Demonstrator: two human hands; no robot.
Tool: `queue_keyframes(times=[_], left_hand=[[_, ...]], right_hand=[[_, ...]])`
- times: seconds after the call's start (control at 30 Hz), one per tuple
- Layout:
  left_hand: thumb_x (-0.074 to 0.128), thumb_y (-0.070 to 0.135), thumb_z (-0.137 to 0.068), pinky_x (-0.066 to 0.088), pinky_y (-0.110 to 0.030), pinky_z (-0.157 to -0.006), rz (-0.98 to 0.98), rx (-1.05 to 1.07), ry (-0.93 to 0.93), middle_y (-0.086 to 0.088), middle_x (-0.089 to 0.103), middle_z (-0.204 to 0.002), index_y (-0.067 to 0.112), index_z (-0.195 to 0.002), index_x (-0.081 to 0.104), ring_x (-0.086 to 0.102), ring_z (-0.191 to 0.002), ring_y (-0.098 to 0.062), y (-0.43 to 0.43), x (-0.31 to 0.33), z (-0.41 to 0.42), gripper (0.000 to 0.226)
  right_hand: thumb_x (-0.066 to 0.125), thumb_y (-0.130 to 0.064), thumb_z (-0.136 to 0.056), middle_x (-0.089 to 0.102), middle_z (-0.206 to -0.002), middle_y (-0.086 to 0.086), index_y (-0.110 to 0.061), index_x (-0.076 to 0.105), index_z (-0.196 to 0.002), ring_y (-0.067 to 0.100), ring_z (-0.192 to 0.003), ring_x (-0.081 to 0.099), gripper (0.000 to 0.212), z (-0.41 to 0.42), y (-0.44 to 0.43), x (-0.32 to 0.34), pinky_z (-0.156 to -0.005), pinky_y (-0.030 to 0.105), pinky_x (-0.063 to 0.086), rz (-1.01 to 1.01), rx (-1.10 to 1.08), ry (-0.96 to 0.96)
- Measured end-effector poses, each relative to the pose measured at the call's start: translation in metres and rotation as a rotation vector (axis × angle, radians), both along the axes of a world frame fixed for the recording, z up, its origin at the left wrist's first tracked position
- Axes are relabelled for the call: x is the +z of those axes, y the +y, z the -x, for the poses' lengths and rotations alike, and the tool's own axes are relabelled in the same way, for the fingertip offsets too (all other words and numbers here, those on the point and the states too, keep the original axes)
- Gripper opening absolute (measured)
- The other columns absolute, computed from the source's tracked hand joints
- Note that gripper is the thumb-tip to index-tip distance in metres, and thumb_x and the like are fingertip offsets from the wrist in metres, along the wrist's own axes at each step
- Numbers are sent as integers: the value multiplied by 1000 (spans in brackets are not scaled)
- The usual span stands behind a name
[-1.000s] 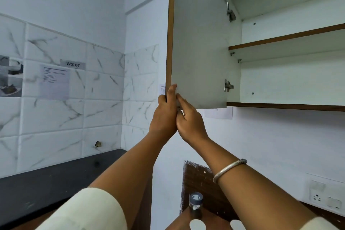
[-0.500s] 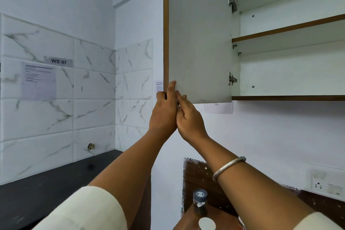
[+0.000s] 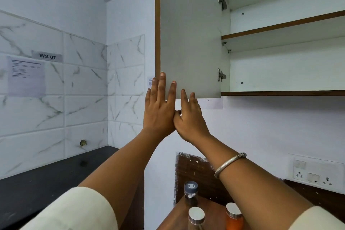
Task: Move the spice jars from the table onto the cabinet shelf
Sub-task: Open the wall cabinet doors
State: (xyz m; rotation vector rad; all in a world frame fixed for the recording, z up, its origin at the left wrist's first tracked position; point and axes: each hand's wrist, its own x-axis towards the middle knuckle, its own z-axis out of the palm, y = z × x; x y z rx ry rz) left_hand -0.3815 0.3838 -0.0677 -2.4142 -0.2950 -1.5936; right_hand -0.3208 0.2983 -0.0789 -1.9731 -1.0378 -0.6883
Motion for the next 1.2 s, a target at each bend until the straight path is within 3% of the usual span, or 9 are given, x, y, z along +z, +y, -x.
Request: queue_keyframes(times=[0.1, 0.27, 0.53, 1.2], left_hand=[[50, 39, -88, 0, -44, -116, -93, 40, 61, -11, -15, -154, 12, -149, 9, -13, -143, -32, -12, -4, 3, 78], [50, 35, -88, 1, -42, -116, -153, 57, 176, -13, -4, -157, 10, -149, 9, -5, -145, -32, -33, -13, 5, 78], [43, 32, -87, -5, -35, -115, -4, 81, 300, -11, -13, -157, 12, -149, -1, -14, -144, -26, -59, -57, 8, 78], [47, 36, -87, 13, -38, -116, 331, 95, 631, -17, 0, -157, 9, -148, 10, 1, -145, -30, -103, -231, 36, 76]], right_hand=[[36, -37, -97, -10, -158, 7, -28, -5, -149, 26, -146, -6, 67, -1, -19, -2, -114, 45, 17, 79, -24, -49], [38, -42, -96, -9, -159, 6, -29, -6, -150, 27, -146, -5, 71, -3, -43, -8, -113, 48, 21, 163, -42, -73], [34, -49, -95, -5, -159, 5, -27, -3, -150, 29, -146, -2, 69, -10, -69, -50, -112, 47, 24, 302, -65, -107], [34, -44, -97, 6, -157, 16, -19, 8, -150, 37, -144, 4, 64, -3, -118, -221, -114, 50, 18, 599, 194, 191]])
